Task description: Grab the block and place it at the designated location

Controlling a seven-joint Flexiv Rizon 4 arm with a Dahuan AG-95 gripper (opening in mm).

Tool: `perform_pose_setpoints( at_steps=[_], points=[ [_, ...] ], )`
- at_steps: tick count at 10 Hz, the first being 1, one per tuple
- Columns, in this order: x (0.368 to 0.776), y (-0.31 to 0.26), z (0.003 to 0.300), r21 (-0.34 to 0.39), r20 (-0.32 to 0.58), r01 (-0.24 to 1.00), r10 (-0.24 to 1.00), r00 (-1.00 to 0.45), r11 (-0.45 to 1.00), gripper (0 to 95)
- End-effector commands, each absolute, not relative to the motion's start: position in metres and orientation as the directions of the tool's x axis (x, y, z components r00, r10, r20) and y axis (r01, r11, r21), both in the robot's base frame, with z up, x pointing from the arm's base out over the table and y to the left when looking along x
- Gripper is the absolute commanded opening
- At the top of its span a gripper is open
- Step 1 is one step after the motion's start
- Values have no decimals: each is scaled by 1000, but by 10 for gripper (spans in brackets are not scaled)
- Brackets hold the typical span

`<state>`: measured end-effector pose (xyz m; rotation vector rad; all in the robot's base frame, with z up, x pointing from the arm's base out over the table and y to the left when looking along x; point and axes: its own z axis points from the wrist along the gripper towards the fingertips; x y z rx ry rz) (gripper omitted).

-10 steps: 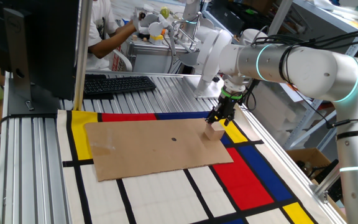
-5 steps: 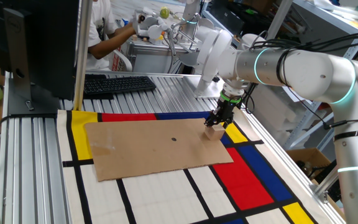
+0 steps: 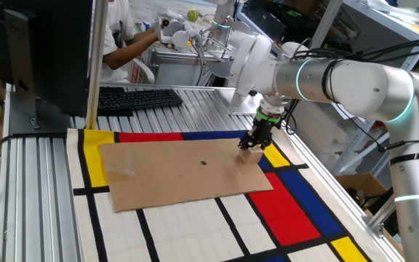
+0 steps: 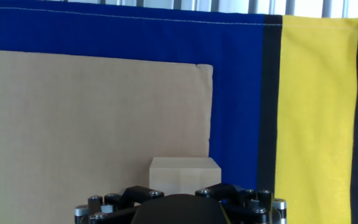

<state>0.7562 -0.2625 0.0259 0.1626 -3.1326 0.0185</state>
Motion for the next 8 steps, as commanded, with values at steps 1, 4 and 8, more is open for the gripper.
perform_pose_setpoints(
  at_steps=[1,4,8],
  points=[
    [755,-263,25,-12,6,-107,-106,-994,994,950],
    [754,-268,23,-13,6,-113,-113,-994,993,950],
    [753,-271,23,-21,6,-121,-121,-993,992,950]
  ],
)
